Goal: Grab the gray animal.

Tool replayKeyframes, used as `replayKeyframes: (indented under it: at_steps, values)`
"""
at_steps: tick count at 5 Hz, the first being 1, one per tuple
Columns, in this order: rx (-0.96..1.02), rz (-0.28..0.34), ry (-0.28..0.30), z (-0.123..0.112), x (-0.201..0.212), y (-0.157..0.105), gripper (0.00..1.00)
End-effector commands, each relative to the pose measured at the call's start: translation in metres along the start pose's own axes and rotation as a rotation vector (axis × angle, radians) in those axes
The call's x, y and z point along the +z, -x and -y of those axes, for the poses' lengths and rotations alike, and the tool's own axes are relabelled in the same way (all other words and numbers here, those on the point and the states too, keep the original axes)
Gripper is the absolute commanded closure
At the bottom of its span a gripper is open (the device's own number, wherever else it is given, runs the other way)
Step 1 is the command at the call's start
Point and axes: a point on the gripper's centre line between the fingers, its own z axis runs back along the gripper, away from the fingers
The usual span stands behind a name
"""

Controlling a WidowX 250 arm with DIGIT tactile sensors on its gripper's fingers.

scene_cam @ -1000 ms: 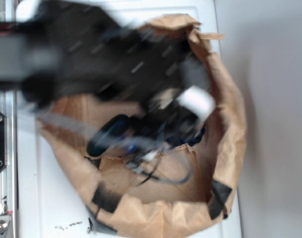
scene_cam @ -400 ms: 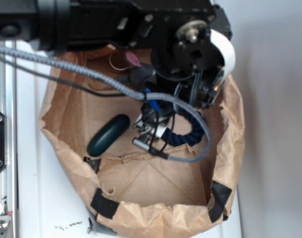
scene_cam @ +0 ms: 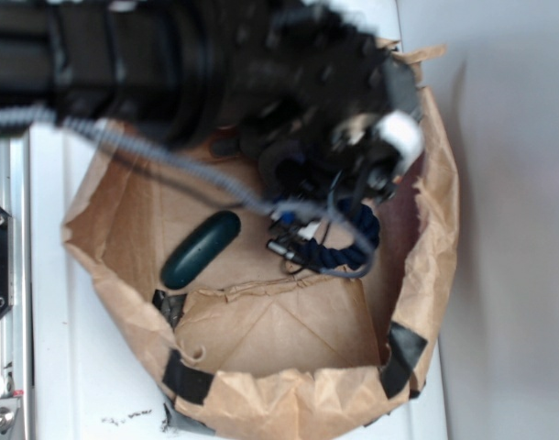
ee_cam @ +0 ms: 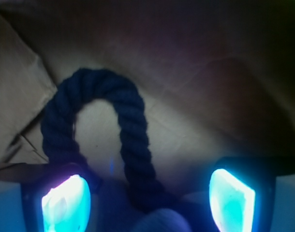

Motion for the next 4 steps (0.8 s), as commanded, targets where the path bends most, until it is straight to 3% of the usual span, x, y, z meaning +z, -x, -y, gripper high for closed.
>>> replayKeyframes:
  at_steps: [1, 4]
  values:
    - [-0.101, 0.086, -0.032, 0.007, 0.029, 0.032, 0.00]
    - [-0.022, 0.004, -0.141, -0.007, -0.017, 0.018, 0.00]
